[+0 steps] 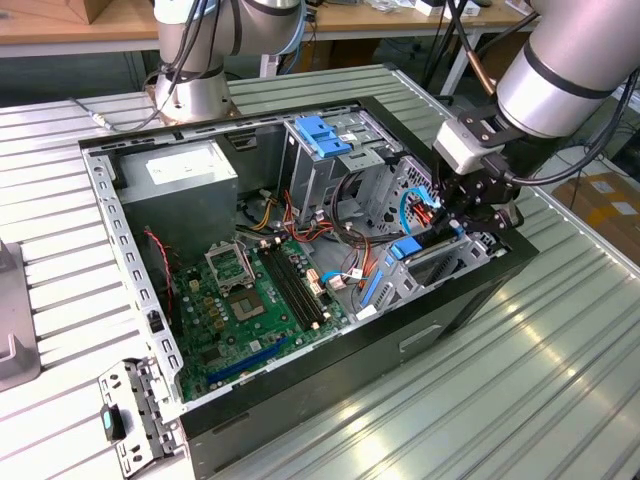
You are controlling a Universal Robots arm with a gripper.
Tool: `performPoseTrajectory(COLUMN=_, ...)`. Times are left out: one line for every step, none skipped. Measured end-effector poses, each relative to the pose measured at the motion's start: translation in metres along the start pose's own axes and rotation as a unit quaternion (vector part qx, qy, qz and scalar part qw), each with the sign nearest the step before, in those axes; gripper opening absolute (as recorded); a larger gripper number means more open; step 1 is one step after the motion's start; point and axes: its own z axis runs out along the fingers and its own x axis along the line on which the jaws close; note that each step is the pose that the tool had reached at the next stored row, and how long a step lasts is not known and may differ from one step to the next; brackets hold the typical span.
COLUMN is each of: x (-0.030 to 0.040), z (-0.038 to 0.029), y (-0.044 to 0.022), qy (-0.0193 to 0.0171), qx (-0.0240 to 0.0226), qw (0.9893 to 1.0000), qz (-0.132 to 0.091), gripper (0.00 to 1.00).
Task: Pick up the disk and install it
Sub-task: 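Insert the first disk wire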
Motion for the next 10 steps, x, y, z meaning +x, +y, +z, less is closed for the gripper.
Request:
performPoseTrajectory(x=0.0001, z=0.0003, y=-0.0001, qy=0.0, qx=-0.0001, qw=1.0, qz=0.0, gripper=0.17)
performPoseTrajectory(x=0.0004, z=0.0011, y=-0.0005, qy=0.0001, qx=-0.0005, qw=1.0, qz=0.0, gripper=0.17)
performPoseTrajectory(x=0.0006, z=0.002, y=-0.0006, qy=0.0006, qx=-0.0008, qw=1.0, qz=0.0, gripper=0.17)
performPoseTrajectory(x=0.0007, z=0.0022, y=-0.0007, qy=0.0012, qx=-0.0008, qw=1.0, qz=0.0, gripper=0.17)
performPoseTrajectory(x=0.0007, z=0.0024, y=-0.0008, qy=0.0024, qx=-0.0009, qw=1.0, qz=0.0, gripper=0.17)
performPoseTrajectory(x=0.0008, z=0.0026, y=-0.0009, qy=0.0035, qx=-0.0009, qw=1.0, qz=0.0, gripper=0.17)
performPoseTrajectory(x=0.0007, z=0.0029, y=-0.001, qy=0.0049, qx=-0.001, qw=1.0, qz=0.0, gripper=0.17)
performPoseTrajectory(x=0.0007, z=0.0031, y=-0.0011, qy=0.0065, qx=-0.001, qw=1.0, qz=0.0, gripper=0.17)
performPoseTrajectory(x=0.0008, z=0.0032, y=-0.0012, qy=0.0079, qx=-0.001, qw=1.0, qz=0.0, gripper=0.17)
performPoseTrajectory(x=0.0008, z=0.0033, y=-0.0012, qy=0.0091, qx=-0.001, qw=1.0, qz=-0.001, gripper=0.17)
